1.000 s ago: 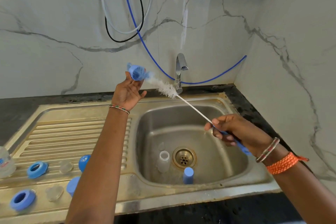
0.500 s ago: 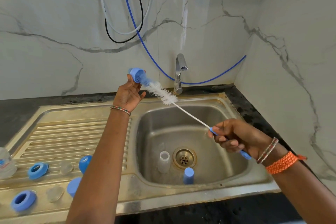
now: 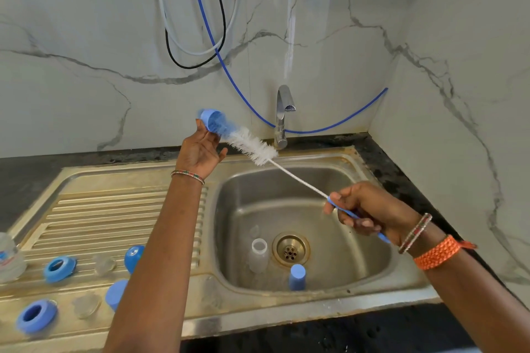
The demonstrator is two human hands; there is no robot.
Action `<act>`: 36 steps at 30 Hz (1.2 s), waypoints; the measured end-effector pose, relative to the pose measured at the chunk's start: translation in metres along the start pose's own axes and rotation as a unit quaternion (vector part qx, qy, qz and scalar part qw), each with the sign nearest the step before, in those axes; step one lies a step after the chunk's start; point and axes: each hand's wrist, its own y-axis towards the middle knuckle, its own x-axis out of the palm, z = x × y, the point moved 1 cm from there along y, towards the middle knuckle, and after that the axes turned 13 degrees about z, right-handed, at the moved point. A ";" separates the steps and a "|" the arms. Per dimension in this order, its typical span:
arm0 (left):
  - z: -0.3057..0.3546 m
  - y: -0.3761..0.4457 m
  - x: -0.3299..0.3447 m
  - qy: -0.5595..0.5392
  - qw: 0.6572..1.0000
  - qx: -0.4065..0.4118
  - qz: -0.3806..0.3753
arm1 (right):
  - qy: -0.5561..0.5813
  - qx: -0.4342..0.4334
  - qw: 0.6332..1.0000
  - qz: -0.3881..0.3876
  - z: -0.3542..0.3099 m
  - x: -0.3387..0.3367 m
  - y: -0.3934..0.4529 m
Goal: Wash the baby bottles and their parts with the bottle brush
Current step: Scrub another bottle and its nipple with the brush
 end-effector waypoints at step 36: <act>0.002 -0.006 0.000 -0.009 0.996 -0.011 0.087 | -0.149 -0.169 0.962 0.157 -0.007 0.006 0.003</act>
